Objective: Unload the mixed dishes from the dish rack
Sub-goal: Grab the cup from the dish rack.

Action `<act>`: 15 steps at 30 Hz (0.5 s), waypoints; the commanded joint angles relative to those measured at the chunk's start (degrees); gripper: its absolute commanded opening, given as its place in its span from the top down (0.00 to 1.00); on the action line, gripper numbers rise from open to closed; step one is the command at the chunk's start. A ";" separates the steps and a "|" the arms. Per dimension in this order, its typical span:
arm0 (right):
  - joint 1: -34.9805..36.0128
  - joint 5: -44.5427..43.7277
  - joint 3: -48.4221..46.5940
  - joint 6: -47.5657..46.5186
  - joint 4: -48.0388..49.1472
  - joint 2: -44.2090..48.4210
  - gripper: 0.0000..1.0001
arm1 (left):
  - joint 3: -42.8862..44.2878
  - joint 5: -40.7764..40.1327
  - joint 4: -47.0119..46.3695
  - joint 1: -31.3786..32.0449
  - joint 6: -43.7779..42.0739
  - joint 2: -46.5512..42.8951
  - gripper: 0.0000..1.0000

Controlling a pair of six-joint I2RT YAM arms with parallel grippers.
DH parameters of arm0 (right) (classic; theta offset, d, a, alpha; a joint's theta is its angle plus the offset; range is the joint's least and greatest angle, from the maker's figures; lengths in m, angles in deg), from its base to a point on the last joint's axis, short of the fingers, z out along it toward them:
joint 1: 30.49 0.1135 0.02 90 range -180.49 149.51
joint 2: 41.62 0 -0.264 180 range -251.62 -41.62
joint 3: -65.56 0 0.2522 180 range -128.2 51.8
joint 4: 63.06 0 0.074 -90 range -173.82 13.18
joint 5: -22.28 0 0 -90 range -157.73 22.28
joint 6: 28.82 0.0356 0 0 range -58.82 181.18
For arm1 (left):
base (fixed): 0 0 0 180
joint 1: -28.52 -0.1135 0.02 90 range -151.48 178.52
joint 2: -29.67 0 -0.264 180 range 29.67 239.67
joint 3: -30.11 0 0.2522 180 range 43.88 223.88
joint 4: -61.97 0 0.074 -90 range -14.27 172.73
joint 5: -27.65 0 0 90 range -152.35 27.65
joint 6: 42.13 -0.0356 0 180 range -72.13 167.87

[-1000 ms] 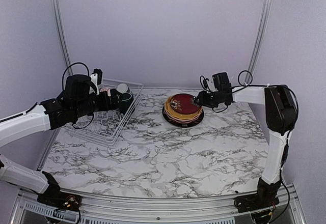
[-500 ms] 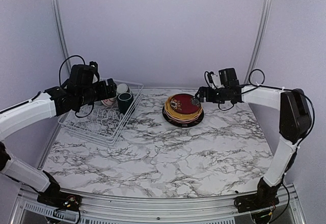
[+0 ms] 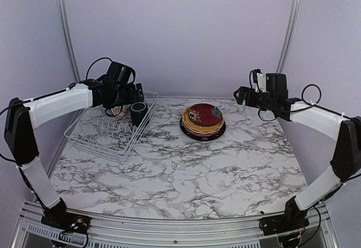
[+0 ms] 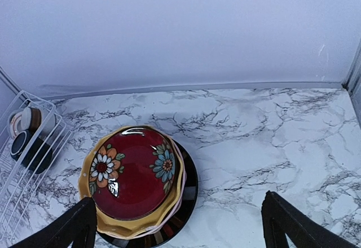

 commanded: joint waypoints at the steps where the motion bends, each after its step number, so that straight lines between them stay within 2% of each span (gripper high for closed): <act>1: -0.84 2.39 1.50 1.04 1.54 1.73 0.02 | 4.38 -0.06 3.73 -0.14 1.76 5.45 0.01; 15: -0.94 3.77 3.74 0.53 1.47 2.01 0.02 | 15.80 -3.00 7.81 -0.14 4.58 18.94 0.01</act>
